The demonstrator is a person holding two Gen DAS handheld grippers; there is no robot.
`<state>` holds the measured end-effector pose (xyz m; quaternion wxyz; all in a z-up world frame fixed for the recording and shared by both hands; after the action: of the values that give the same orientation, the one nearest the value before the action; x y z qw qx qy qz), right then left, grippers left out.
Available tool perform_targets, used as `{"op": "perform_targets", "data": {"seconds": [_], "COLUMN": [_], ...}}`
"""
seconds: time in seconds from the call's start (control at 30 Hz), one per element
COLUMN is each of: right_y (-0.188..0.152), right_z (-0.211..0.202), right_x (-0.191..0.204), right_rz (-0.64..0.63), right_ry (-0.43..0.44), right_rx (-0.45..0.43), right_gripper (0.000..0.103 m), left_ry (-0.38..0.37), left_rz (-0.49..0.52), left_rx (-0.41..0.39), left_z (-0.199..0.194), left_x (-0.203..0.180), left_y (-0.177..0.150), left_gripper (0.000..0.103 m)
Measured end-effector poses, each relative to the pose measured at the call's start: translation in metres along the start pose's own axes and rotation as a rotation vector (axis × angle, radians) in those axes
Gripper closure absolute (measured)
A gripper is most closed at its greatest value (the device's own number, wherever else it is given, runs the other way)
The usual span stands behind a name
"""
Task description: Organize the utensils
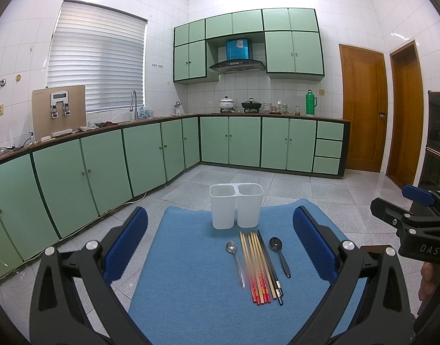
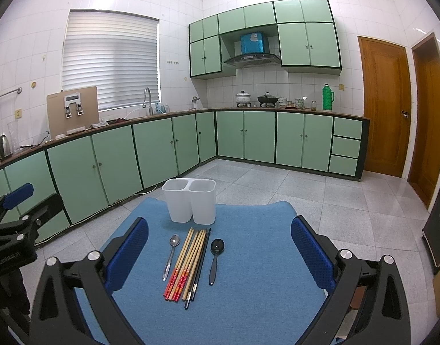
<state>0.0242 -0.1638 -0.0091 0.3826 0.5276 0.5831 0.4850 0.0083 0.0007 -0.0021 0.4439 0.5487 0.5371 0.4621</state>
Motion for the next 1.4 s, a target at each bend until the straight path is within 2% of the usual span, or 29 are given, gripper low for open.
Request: {"op": "perform_targets", "data": {"seconds": [0.57, 0.83, 0.97, 1.2, 1.4], "right_y": [-0.003, -0.010, -0.022, -0.054, -0.080], "right_z": [0.004, 0.028, 0.061, 0.140, 0.215], "right_x": [-0.007, -0.013, -0.020, -0.028, -0.024], "right_rz": [0.007, 0.021, 0.035, 0.049, 0.062], "right_ry": [-0.002, -0.024, -0.044, -0.079, -0.056], "right_rx": [0.013, 0.070, 0.147, 0.293, 0.419], "right_gripper": [0.006, 0.006, 0.006, 0.006, 0.009], "left_ry": [0.001, 0.007, 0.020, 0.052, 0.089], "left_rz": [0.001, 0.007, 0.016, 0.014, 0.011], "left_rx": [0.007, 0.060, 0.129, 0.334, 0.476], "left_z": [0.002, 0.027, 0.057, 0.138, 0.198], "left_x": [0.000, 0.002, 0.010, 0.036, 0.051], "left_y": [-0.004, -0.015, -0.029, -0.072, -0.108], "left_gripper": [0.005, 0.005, 0.005, 0.005, 0.005]}}
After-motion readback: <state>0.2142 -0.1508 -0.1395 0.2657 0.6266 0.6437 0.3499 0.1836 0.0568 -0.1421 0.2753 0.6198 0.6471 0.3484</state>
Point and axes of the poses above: each gripper's, at about its wrist camera, not at the fingertips, and z roughly the way its jaws point, x to its left, y to its top, the point moved 1 cm from there along z, roughly the way its jaws point, and after that the axes turned 6 degrees about -x, right-handed, at the moved point
